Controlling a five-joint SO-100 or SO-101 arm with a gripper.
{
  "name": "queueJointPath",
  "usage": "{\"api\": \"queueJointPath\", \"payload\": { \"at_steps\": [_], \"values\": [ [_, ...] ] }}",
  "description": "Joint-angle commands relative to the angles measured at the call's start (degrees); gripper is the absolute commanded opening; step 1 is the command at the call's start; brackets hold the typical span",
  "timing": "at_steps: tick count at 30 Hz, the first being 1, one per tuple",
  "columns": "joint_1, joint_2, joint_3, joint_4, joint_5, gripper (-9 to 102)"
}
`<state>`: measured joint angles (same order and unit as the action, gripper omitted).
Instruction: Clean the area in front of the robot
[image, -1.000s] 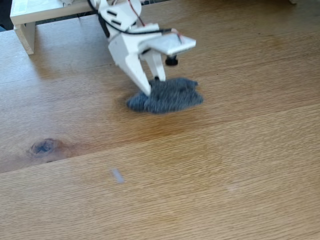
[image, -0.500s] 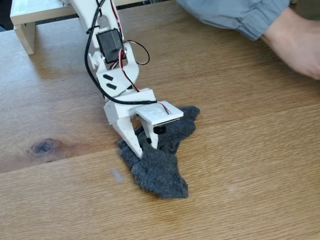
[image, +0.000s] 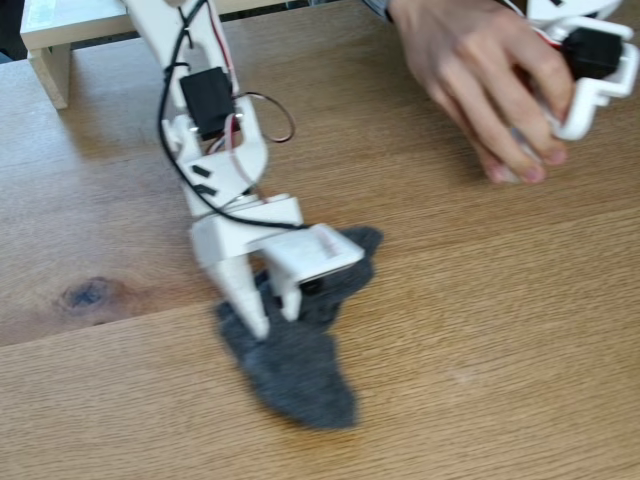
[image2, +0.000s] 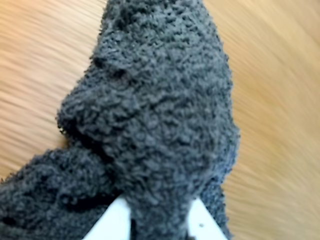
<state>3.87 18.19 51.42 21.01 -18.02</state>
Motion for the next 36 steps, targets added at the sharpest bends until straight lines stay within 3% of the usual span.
{"api": "queueJointPath", "payload": {
  "at_steps": [1, 9, 19, 27, 36],
  "values": [
    [19.95, 7.38, 2.72, 4.75, 1.05, 0],
    [21.18, 19.69, 15.29, 9.67, 2.9, 0],
    [-1.05, 44.65, 21.8, 4.92, 12.04, 0],
    [-10.28, 29.44, 21.09, -6.15, 8.96, 0],
    [-2.29, 13.45, 21.01, -21.18, 1.49, 0]
  ]
}}
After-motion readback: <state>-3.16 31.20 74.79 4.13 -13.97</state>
